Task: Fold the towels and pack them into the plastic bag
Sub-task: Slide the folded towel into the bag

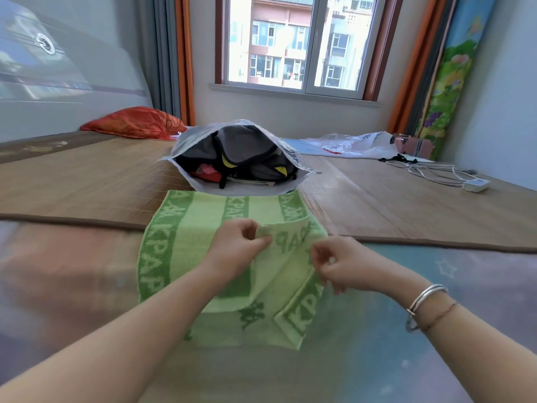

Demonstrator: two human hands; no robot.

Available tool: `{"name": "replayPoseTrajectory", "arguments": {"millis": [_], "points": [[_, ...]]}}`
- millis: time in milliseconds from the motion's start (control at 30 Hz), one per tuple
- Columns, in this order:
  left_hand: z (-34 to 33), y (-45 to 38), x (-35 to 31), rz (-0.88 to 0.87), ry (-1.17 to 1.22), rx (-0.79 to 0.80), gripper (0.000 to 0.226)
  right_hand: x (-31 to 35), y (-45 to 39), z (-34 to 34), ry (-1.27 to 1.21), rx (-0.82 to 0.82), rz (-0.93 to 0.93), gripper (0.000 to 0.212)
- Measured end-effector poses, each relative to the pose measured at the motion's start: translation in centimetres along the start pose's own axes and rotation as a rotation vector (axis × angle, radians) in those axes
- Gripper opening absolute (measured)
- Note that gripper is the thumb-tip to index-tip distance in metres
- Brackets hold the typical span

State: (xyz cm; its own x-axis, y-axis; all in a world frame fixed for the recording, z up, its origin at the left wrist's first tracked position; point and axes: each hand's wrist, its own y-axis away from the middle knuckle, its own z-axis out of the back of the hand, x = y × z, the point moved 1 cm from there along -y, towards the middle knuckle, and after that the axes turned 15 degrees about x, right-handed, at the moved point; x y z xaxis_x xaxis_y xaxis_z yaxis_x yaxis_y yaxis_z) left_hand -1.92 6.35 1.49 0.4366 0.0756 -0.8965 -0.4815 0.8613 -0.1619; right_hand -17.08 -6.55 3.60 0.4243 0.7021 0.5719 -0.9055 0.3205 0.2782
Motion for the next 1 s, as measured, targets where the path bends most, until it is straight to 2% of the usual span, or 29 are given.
{"name": "replayPoseTrajectory", "arguments": {"millis": [67,100,200,267,400,467,533,633,733,867,1000], "points": [[0.4,0.3,0.8,0.062,-0.025,-0.011,0.017,-0.4,0.1,-0.7,0.126,0.217,-0.163,0.018],[0.6,0.3,1.1,0.089,-0.031,-0.013,0.013,-0.6,0.0,-1.1,0.146,0.260,-0.193,0.024],[0.7,0.2,1.2,0.089,-0.009,0.005,0.010,-0.9,-0.3,-1.8,0.154,0.255,-0.124,0.044],[0.7,0.1,0.9,0.081,0.006,-0.005,0.015,-1.1,-0.6,-2.3,0.205,0.241,-0.078,0.046],[1.0,-0.2,0.8,0.105,0.112,-0.064,0.019,-1.4,-1.2,-3.7,0.464,0.305,-0.123,0.038],[1.0,-0.3,0.9,0.113,0.188,-0.091,0.028,-1.4,-1.5,-4.3,0.618,0.300,-0.142,0.033],[0.9,-0.4,0.6,0.078,0.256,-0.079,0.027,-1.0,-1.7,-4.7,0.673,0.276,-0.124,0.023],[1.0,-0.1,-0.3,0.012,0.323,-0.040,0.015,0.5,-1.5,-3.7,0.732,0.108,0.010,0.009],[1.8,0.0,-0.7,-0.026,0.351,-0.062,0.001,1.5,-0.7,-1.6,0.667,-0.147,0.224,0.014],[3.2,0.2,-0.6,-0.031,0.315,-0.094,0.006,2.0,-0.6,0.3,0.526,-0.412,0.467,0.029],[2.9,0.7,-1.1,-0.064,0.300,-0.021,0.007,2.9,-1.6,0.7,0.365,-0.545,0.472,0.017]]}}
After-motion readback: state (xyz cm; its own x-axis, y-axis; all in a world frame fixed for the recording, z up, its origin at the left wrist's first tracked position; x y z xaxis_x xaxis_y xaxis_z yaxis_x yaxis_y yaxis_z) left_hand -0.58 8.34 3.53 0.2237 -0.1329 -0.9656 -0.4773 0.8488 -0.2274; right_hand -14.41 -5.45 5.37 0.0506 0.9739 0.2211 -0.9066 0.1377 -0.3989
